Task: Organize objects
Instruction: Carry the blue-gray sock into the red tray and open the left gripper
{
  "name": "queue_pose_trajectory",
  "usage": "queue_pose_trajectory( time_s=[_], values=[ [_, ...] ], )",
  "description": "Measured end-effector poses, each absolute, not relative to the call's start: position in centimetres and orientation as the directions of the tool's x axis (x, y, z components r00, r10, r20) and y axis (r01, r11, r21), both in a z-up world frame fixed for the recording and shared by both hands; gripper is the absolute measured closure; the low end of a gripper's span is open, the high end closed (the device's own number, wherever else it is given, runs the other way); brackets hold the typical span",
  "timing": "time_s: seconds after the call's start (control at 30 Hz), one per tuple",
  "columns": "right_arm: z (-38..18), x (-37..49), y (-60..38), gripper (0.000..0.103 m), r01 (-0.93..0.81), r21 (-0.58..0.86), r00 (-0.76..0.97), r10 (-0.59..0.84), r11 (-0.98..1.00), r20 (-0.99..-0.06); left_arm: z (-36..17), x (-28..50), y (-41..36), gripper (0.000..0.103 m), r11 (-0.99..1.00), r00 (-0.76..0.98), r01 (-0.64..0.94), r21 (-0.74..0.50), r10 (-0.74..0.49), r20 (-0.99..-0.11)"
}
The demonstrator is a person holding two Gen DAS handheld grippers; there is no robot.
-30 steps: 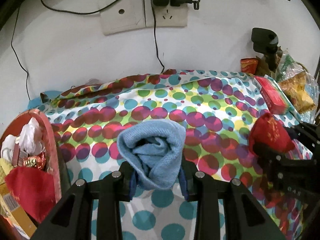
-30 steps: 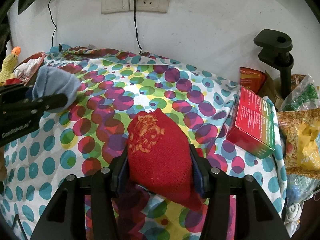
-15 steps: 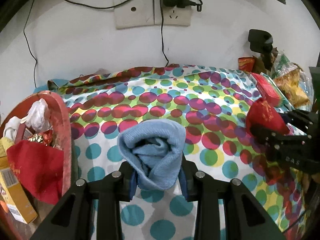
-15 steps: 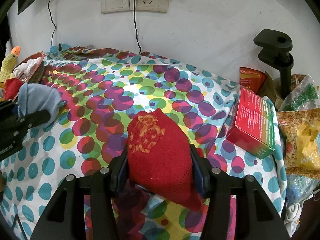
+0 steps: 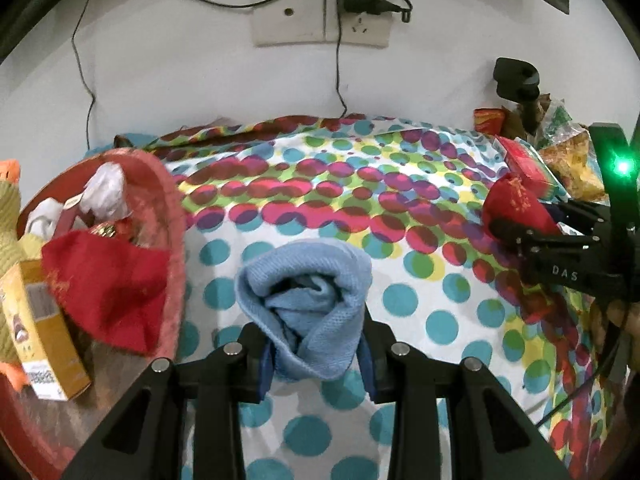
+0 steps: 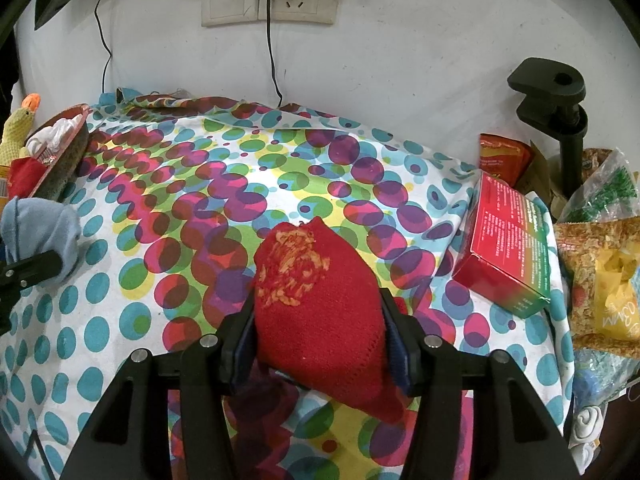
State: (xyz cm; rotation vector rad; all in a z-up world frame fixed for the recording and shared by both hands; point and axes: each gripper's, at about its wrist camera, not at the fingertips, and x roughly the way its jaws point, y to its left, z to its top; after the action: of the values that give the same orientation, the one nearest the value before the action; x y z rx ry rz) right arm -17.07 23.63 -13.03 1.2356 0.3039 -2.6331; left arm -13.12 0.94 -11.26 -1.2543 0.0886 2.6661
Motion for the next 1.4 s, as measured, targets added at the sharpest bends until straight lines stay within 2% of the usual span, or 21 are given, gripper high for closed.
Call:
queue_pose_trajectory(
  time_s=[0.37, 0.77, 1.13, 1.4],
  values=[
    [-13.2, -16.9, 23.6, 0.05, 0.281, -0.095, -0.624, -0.106, -0.955, -0.774, -9.0, -11.2, -1.7, 0.069, -0.984, -0.63, -0.171, -0.051, 0.149, -0.762],
    [-13.2, -16.9, 23.5, 0.05, 0.281, -0.097, -0.625, -0.105, -0.955, -0.774, -5.8, -10.6, -5.7, 0.069, -0.994, -0.672, -0.106, 0.01, 0.064, -0.738],
    [-13.3, -16.8, 23.5, 0.05, 0.281, -0.097, -0.624, -0.106, -0.955, -0.774, -4.2, -12.9, -12.1, 0.069, -1.0, -0.686, 0.007, -0.004, -0.002, -0.728],
    [-13.3, -16.8, 23.4, 0.05, 0.281, -0.099, -0.625, -0.104, -0.954, -0.774, -4.4, -16.6, -16.5, 0.069, -0.996, -0.637, 0.082, -0.045, -0.017, -0.77]
  ],
)
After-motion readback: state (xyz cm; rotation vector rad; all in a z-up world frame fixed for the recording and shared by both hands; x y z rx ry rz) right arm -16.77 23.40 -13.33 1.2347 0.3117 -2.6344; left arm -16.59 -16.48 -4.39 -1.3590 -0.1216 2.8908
